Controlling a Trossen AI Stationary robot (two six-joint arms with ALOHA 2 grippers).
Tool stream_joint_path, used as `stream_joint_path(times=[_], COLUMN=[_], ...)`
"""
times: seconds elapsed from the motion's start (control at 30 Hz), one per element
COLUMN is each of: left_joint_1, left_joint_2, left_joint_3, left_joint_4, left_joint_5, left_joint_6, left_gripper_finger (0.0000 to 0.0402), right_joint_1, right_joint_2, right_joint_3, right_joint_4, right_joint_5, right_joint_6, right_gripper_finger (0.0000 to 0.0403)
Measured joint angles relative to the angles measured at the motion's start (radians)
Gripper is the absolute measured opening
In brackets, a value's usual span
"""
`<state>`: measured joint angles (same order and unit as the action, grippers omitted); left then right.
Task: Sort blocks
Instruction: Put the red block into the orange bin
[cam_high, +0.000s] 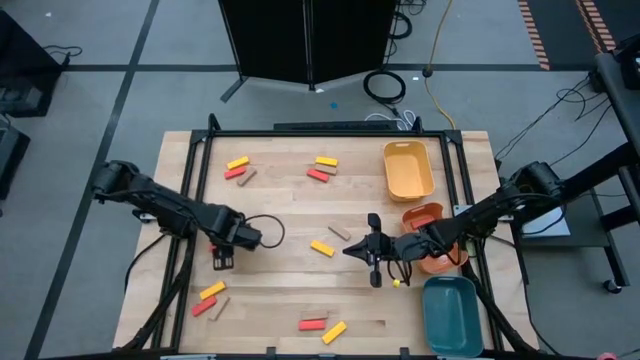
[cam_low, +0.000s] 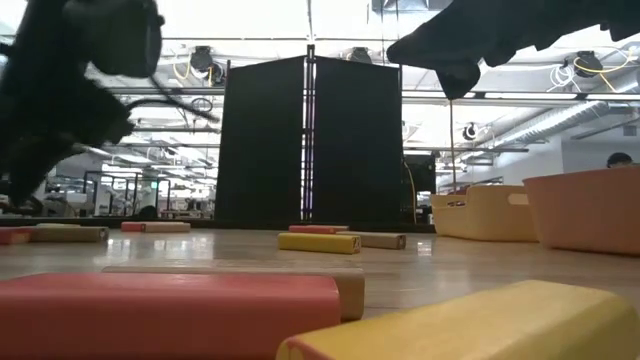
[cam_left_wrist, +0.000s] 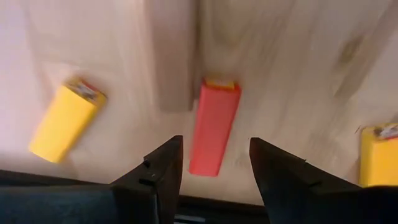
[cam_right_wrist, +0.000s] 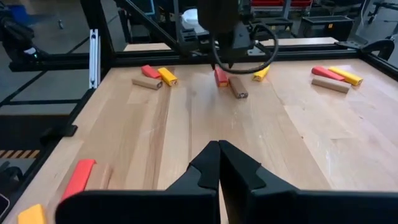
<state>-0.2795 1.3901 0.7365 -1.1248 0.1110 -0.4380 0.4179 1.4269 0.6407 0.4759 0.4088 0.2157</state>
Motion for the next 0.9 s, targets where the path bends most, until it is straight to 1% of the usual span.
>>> stream_joint_path(times=[0.1,0.33,0.6,0.9], left_joint_1=[-0.011,-0.011,-0.011,-0.011], left_joint_2=[0.018,0.031,0.031,0.029], left_joint_3=[-0.040,-0.097,-0.103,-0.117], left_joint_4=[0.030,0.118,0.136,0.212], left_joint_5=[0.008,0.009,0.009,-0.002], left_joint_6=[-0.019,-0.021,-0.020,-0.028], left_gripper_finger=[0.0182,0.0182,0.0181,0.0135], right_joint_1=[0.000,0.000,0.000,0.000], right_joint_2=[0.000,0.000,0.000,0.000], right_joint_3=[0.000,0.000,0.000,0.000], right_joint_4=[-0.003,-0.008,-0.009,-0.010], right_joint_5=[-0.023,-0.024,-0.023,-0.023], right_joint_6=[0.000,0.000,0.000,0.005], right_gripper_finger=[0.0000,0.0000,0.0000,0.0000])
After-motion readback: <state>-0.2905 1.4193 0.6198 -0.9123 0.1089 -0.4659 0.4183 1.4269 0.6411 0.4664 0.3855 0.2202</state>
